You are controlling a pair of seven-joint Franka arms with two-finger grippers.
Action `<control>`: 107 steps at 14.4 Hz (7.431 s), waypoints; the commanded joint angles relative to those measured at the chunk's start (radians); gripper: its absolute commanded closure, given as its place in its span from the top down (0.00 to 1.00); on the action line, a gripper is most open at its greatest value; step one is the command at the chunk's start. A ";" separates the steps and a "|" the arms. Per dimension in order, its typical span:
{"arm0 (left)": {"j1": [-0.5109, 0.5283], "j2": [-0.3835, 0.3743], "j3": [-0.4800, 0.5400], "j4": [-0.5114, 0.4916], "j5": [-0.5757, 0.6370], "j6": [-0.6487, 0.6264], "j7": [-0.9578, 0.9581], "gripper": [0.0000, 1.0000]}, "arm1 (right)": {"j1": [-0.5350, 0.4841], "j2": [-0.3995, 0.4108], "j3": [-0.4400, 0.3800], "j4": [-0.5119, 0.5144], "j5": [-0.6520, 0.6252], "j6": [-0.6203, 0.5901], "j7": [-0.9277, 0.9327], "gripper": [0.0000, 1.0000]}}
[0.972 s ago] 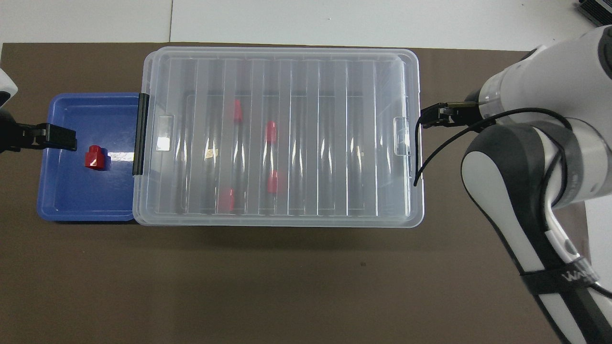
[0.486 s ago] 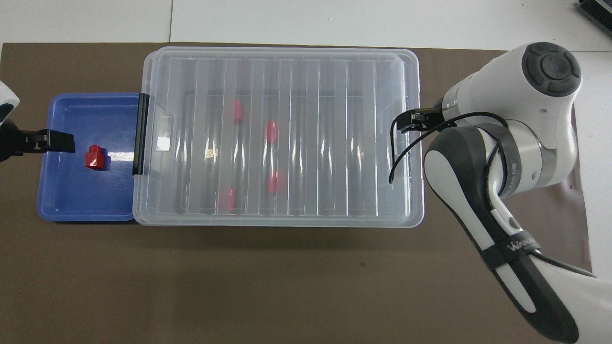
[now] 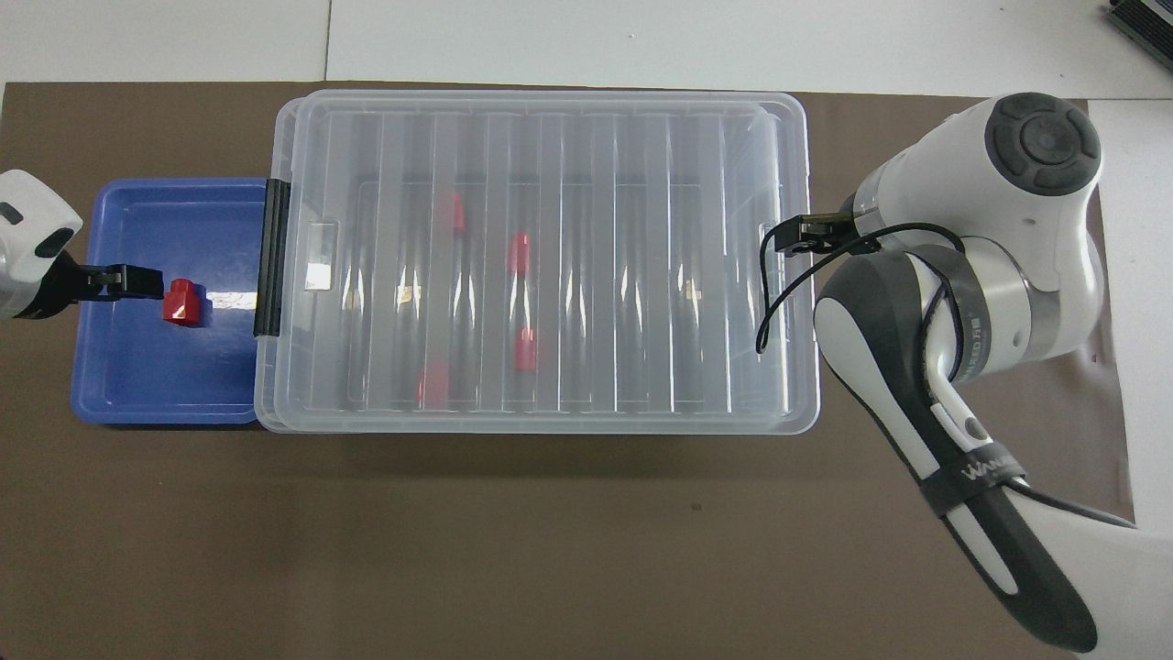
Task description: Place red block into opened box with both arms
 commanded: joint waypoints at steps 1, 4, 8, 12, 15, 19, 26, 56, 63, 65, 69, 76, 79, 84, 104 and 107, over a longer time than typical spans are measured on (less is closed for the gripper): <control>0.030 0.022 -0.005 -0.064 -0.006 0.105 0.020 1.00 | -0.046 0.003 0.004 -0.010 -0.056 0.009 -0.004 1.00; 0.031 0.099 -0.005 -0.062 -0.006 0.183 0.018 1.00 | -0.073 0.001 0.003 -0.005 -0.095 0.001 -0.004 1.00; 0.034 0.171 -0.005 -0.059 -0.006 0.248 0.020 1.00 | -0.114 -0.002 0.001 -0.002 -0.100 -0.020 -0.025 1.00; 0.047 0.219 -0.005 -0.061 -0.005 0.297 0.021 1.00 | -0.161 -0.009 -0.002 0.001 -0.103 -0.045 -0.074 1.00; 0.048 0.220 -0.005 -0.059 -0.005 0.299 0.020 1.00 | -0.181 -0.012 -0.002 0.001 -0.123 -0.060 -0.080 1.00; 0.045 0.231 -0.005 -0.062 -0.005 0.302 0.017 0.93 | -0.201 -0.019 -0.003 0.001 -0.139 -0.080 -0.085 1.00; 0.039 0.231 -0.005 -0.039 -0.005 0.256 0.009 0.19 | -0.211 -0.038 -0.002 0.002 -0.139 -0.100 -0.102 1.00; -0.392 0.111 -0.042 0.101 -0.034 -0.004 -0.737 0.08 | -0.224 -0.333 0.006 -0.008 0.006 -0.401 -0.045 1.00; -0.407 0.222 -0.040 0.025 0.003 0.194 -0.737 0.08 | -0.227 -0.333 0.001 -0.008 0.006 -0.413 -0.094 1.00; -0.407 0.245 -0.040 0.022 0.003 0.228 -0.737 0.08 | -0.198 -0.333 -0.022 -0.005 0.005 -0.421 -0.094 1.00; -0.403 0.272 -0.039 0.008 0.005 0.280 -0.737 0.09 | -0.111 -0.333 -0.111 -0.005 0.005 -0.433 -0.093 1.00; -0.404 0.271 -0.034 0.005 0.011 0.259 -0.737 1.00 | -0.114 -0.335 -0.111 -0.005 0.003 -0.432 -0.094 1.00; -0.404 0.230 -0.032 0.048 0.011 0.132 -0.737 1.00 | -0.112 -0.335 -0.111 -0.005 0.003 -0.433 -0.093 1.00; -0.398 0.115 -0.032 0.094 0.011 -0.054 -0.773 1.00 | -0.111 -0.335 -0.111 -0.007 0.005 -0.424 -0.094 1.00; -0.044 -0.125 -0.016 0.248 0.029 -0.461 -0.115 1.00 | -0.172 -0.319 -0.112 -0.077 0.022 -0.222 -0.332 0.00; -0.053 -0.129 -0.017 0.242 0.029 -0.445 -0.117 1.00 | -0.232 -0.232 -0.111 -0.078 0.035 -0.087 -0.486 0.00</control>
